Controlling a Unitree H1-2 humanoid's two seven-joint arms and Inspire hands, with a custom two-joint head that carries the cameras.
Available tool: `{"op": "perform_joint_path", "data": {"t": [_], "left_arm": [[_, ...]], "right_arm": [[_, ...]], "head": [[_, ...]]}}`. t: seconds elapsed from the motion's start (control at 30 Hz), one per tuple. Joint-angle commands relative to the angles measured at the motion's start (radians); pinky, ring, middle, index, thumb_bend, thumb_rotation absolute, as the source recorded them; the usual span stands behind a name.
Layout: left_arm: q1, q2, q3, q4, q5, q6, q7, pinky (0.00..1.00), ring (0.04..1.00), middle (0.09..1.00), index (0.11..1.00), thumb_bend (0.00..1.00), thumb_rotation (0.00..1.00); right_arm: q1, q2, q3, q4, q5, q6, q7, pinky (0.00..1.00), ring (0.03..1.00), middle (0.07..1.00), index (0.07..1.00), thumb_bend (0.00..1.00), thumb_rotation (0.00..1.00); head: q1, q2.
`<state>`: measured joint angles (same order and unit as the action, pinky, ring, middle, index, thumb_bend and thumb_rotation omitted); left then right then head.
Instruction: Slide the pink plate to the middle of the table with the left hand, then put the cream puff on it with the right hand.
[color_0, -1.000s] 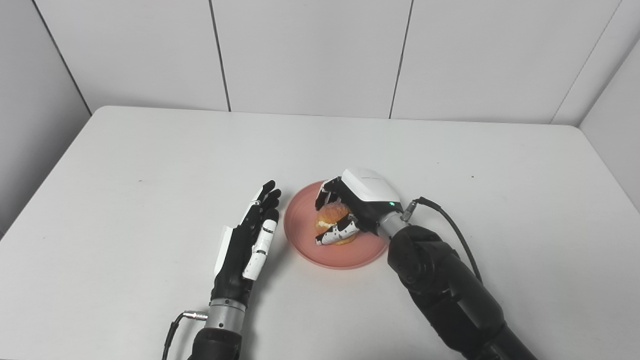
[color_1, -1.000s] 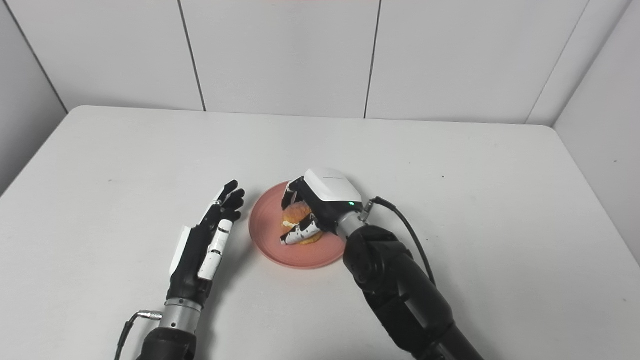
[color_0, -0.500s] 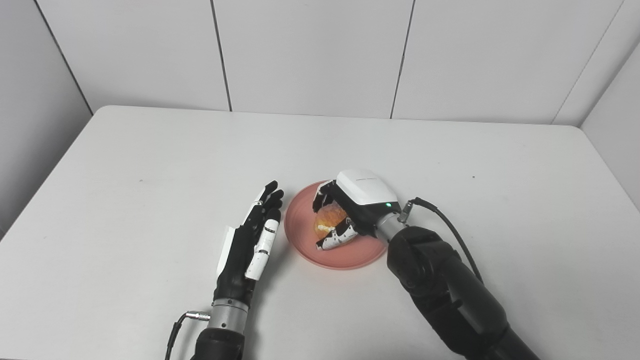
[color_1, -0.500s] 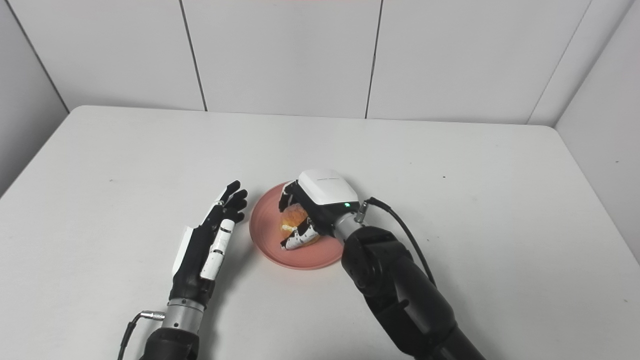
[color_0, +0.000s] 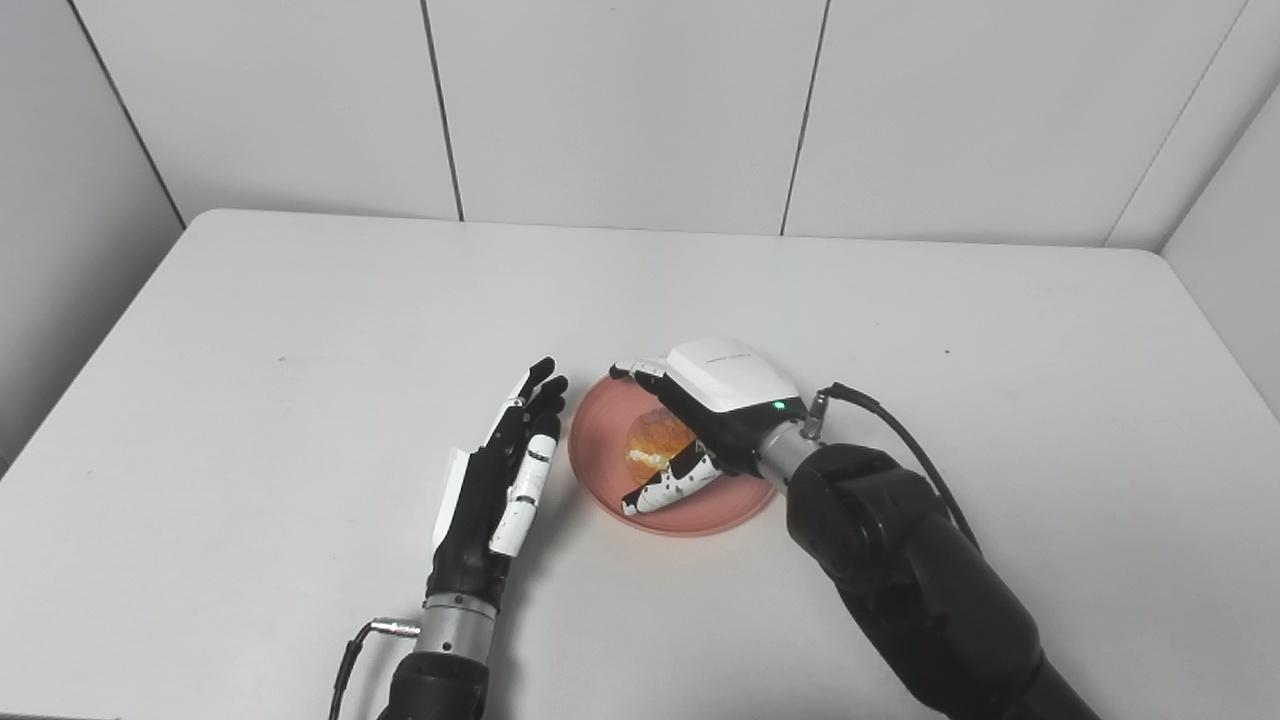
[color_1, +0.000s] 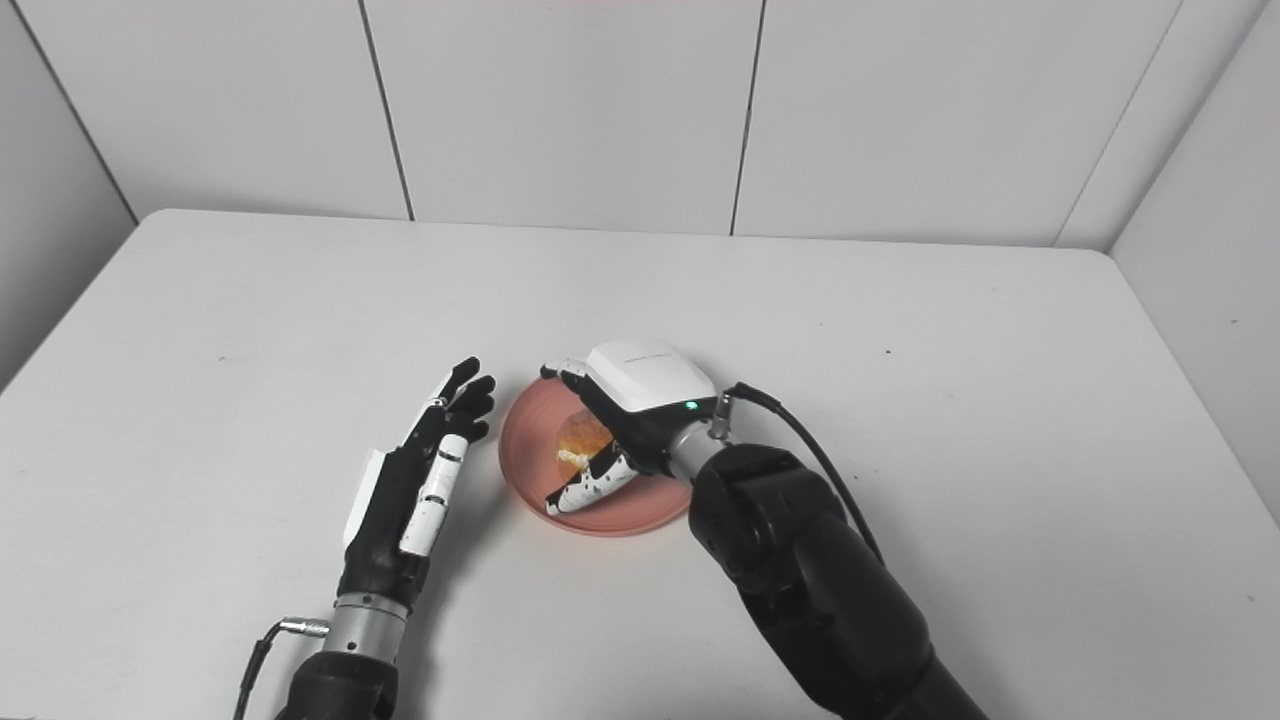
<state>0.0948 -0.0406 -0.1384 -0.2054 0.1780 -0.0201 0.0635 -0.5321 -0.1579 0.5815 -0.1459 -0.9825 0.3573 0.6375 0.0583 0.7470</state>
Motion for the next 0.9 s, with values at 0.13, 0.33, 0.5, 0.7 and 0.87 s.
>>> {"op": "perform_joint_path", "data": {"t": [0.13, 0.33, 0.5, 0.7, 0.87], "left_arm": [[0.043, -0.018, -0.001, -0.041, -0.006, -0.011, 0.005, 0.86, 0.888, 0.896, 0.89, 0.42, 0.94], [0.04, -0.013, 0.003, -0.031, -0.013, -0.023, 0.003, 0.88, 0.892, 0.9, 0.895, 0.42, 0.93], [0.041, -0.01, 0.006, -0.028, -0.016, -0.024, 0.001, 0.89, 0.895, 0.901, 0.896, 0.41, 0.93], [0.035, -0.002, 0.009, -0.024, -0.03, -0.029, -0.004, 0.9, 0.897, 0.905, 0.898, 0.41, 0.93], [0.033, 0.004, 0.014, -0.016, -0.03, -0.038, -0.005, 0.9, 0.897, 0.904, 0.899, 0.41, 0.92]], "right_arm": [[-0.048, 0.004, -0.05, -0.1, -0.015, 0.034, 0.062, 0.73, 0.915, 0.974, 0.983, 0.96, 0.45], [-0.033, -0.005, -0.117, -0.198, -0.003, 0.022, 0.053, 0.8, 0.923, 0.972, 0.988, 0.96, 0.47], [0.016, -0.031, -0.207, -0.251, 0.08, -0.026, -0.029, 0.82, 0.931, 0.975, 0.998, 0.95, 0.47], [0.124, -0.023, -0.322, -0.267, 0.206, -0.073, -0.191, 0.67, 0.848, 0.945, 0.995, 0.95, 0.55], [0.211, 0.001, -0.387, -0.266, 0.336, -0.092, -0.282, 0.73, 0.894, 0.972, 1.0, 0.9, 0.6]], "head": [[-0.005, 0.002], [-0.014, 0.002], [-0.019, 0.003], [-0.022, 0.0], [-0.023, 0.001]]}}
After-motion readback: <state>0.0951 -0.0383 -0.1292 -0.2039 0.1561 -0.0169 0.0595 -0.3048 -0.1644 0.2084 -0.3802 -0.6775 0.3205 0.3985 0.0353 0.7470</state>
